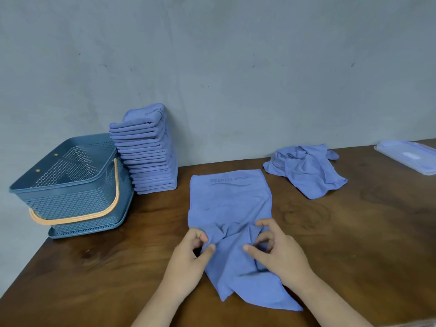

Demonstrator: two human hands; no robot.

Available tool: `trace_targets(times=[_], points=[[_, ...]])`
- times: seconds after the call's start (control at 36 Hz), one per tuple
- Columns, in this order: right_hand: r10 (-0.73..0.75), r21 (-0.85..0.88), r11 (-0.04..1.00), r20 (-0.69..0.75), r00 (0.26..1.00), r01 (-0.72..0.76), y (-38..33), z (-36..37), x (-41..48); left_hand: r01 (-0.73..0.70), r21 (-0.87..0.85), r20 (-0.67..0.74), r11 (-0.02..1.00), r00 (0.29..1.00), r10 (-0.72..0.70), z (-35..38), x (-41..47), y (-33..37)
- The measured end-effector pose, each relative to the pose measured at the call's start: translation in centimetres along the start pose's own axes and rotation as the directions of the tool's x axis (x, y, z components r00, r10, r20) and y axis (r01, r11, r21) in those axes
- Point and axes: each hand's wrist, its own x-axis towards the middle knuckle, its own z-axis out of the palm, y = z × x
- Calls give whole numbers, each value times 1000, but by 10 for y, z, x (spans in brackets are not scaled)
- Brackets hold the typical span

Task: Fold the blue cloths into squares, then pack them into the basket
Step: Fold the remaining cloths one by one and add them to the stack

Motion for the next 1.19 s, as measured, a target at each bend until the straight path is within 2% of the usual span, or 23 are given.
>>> trace_targets(times=[0.08, 0.17, 0.31, 0.44, 0.5, 0.56, 0.64, 0.72, 0.78, 0.83, 0.89, 0.94, 1.0, 1.06, 1.19], points=[[-22, 23, 999, -35, 999, 23, 4, 3, -3, -11, 78, -19, 997, 1000, 13, 3, -3, -1], [-30, 15, 999, 10, 999, 30, 7, 4, -6, -6, 90, -77, 996, 997, 13, 4, -4, 0], [34, 243, 970, -107, 994, -7, 8, -3, -8, 37, -12, -196, 999, 980, -38, -1, 0, 1], [195, 498, 862, -162, 967, -90, 17, -19, -6, 83, -45, -288, 996, 953, -93, -19, 9, 9], [300, 626, 764, -131, 945, -155, 19, -25, -9, 92, -4, -310, 996, 947, -89, -26, 13, 16], [362, 664, 713, -72, 929, -226, 20, -28, -14, 81, 39, -321, 996, 945, -65, -26, 17, 26], [363, 534, 795, -37, 931, -289, 24, -24, -19, 50, 79, -235, 996, 971, -30, -10, 18, 44], [311, 282, 920, -106, 945, -271, 23, -22, -25, -34, 180, 39, 983, 999, 27, 17, 11, 49], [215, 70, 976, -154, 964, -206, 23, -23, -29, -85, 280, 132, 956, 990, 50, 30, 2, 39], [142, -121, 980, -153, 978, -161, 24, -22, -32, -87, 314, 80, 945, 995, 65, 32, -7, 30], [84, -235, 965, -140, 987, -116, 28, -20, -35, -79, 260, -69, 962, 993, 100, 25, -16, 22], [58, -246, 965, -144, 988, -93, 30, -20, -37, -46, 270, -242, 962, 964, 114, 14, -20, 11], [40, -225, 972, -139, 990, -70, 29, -22, -38, 58, 350, -308, 935, 950, 56, 3, -19, 1], [33, -214, 975, -129, 991, -60, 29, -23, -39, 155, 439, -237, 885, 970, -52, -2, -16, -6], [52, -164, 984, -127, 990, -72, 27, -23, -40, 108, 535, -36, 838, 994, -105, -3, -7, 2]])
